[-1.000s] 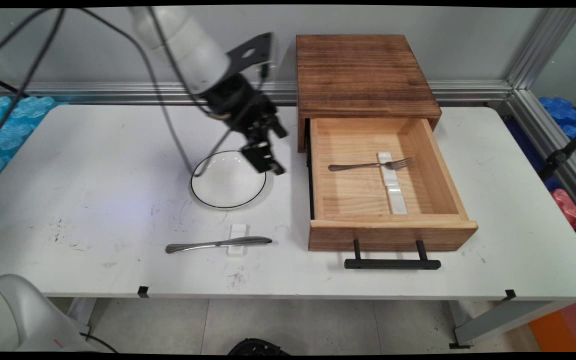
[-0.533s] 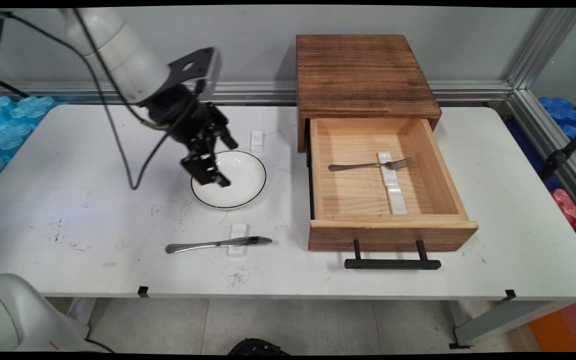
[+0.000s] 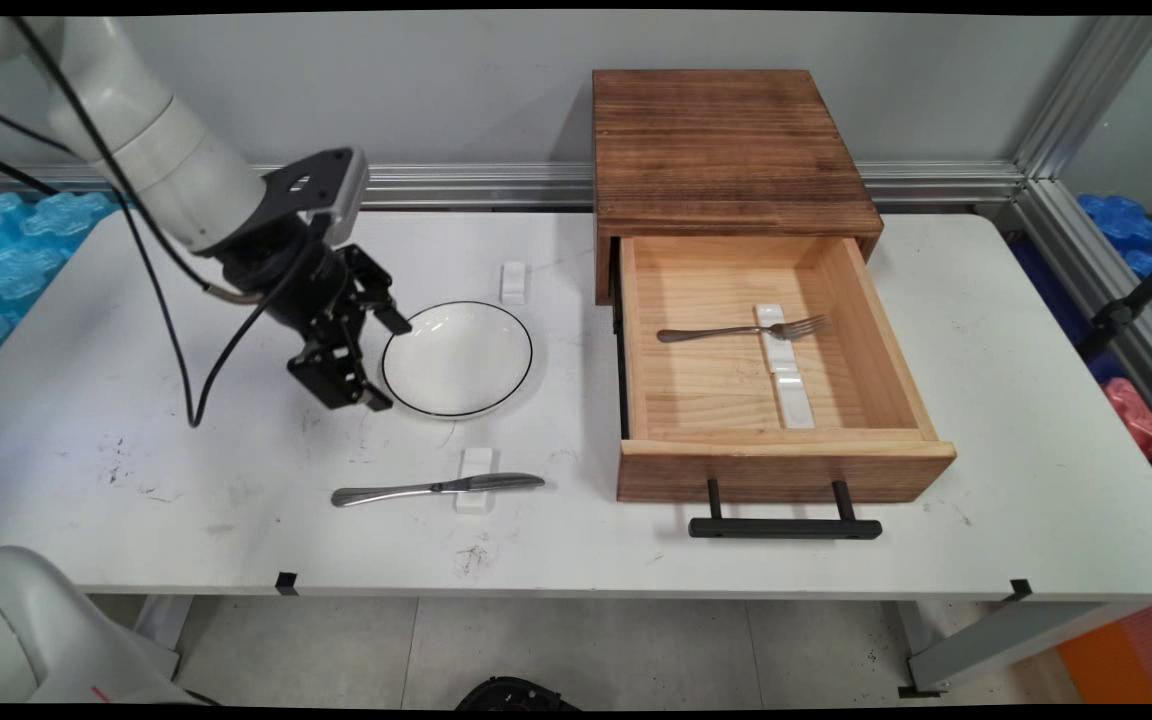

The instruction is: Pick up the knife from the right of the white plate

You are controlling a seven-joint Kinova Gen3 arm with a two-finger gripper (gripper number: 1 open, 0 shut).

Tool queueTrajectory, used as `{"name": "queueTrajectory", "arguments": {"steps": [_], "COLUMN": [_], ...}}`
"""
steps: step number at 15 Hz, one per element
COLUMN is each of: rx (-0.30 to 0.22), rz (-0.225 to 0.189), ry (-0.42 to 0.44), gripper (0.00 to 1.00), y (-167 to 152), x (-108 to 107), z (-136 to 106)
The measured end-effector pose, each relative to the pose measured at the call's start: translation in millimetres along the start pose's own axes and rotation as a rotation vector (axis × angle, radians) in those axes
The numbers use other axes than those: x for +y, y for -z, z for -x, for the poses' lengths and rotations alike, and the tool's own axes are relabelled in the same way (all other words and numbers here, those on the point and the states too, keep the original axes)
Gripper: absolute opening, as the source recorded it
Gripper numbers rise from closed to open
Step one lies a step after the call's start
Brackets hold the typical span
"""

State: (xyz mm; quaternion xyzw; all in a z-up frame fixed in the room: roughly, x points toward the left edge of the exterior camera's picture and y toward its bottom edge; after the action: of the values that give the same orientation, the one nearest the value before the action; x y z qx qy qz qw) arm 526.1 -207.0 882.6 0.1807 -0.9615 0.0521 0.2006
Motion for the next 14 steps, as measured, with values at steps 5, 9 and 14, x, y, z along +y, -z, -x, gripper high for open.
{"name": "queueTrajectory", "arguments": {"steps": [5, 9, 14], "rx": [-0.002, 0.003, 0.006], "rz": [0.004, 0.006, 0.007], "ry": [0.016, 0.037, 0.075], "gripper": [1.0, 1.0, 1.0], "y": [-15, -34, -54], "x": [11, 20, 29], "z": [17, 24, 27]}}
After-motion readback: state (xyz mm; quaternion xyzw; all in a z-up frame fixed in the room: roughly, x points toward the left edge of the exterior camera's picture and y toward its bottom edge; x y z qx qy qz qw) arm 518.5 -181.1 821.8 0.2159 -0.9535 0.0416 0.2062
